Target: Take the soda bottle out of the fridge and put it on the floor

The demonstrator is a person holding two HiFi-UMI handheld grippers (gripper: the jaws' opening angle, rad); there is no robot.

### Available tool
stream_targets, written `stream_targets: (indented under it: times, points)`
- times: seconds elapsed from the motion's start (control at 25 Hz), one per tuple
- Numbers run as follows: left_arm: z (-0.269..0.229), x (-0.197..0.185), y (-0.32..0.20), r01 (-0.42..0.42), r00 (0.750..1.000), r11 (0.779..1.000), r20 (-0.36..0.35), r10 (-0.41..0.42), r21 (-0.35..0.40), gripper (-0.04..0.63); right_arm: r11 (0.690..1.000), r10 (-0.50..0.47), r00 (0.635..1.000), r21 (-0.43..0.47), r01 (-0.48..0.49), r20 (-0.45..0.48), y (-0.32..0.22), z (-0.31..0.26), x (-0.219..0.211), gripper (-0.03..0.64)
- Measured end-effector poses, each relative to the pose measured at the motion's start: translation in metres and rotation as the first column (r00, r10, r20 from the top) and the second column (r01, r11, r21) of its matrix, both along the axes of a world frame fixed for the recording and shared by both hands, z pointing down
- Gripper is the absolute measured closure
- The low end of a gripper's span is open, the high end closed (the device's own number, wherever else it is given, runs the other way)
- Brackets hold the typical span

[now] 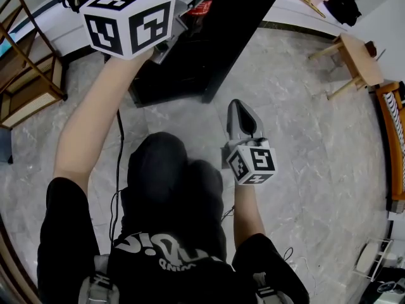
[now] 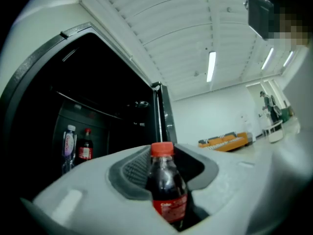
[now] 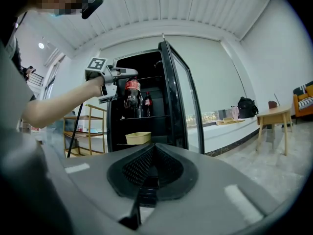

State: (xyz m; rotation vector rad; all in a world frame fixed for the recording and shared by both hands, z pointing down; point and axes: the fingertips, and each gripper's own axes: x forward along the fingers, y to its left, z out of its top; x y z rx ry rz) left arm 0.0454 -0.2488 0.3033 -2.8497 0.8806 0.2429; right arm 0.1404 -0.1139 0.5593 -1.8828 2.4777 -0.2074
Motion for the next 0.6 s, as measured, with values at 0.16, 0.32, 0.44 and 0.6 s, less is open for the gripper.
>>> stream_targets:
  times: [0.16,0.32,0.44,0.6]
  points:
    - [0.035,0.009,0.011,-0.036,0.999,0.999,0.001,0.036,-0.036,0.446,1.0,0.024,1.0,-0.006,-0.024,-0.006,0.009,0.007,0.008,0.62]
    - [0.069,0.016,0.02,-0.069,0.998,0.997,-0.012,0.068,-0.042,0.446,0.999,0.032,0.999,-0.009,-0.032,-0.015,0.009,0.021,0.014,0.62]
    - [0.096,0.025,0.025,-0.087,0.996,0.996,-0.006,0.087,-0.038,0.446,0.999,0.031,0.999,-0.014,-0.031,-0.007,0.009,0.037,0.017,0.62]
    - [0.142,0.033,0.026,-0.1,0.995,0.994,0.003,0.1,-0.054,0.446,1.0,0.016,1.0,-0.021,-0.016,-0.003,0.004,0.064,0.018,0.62]
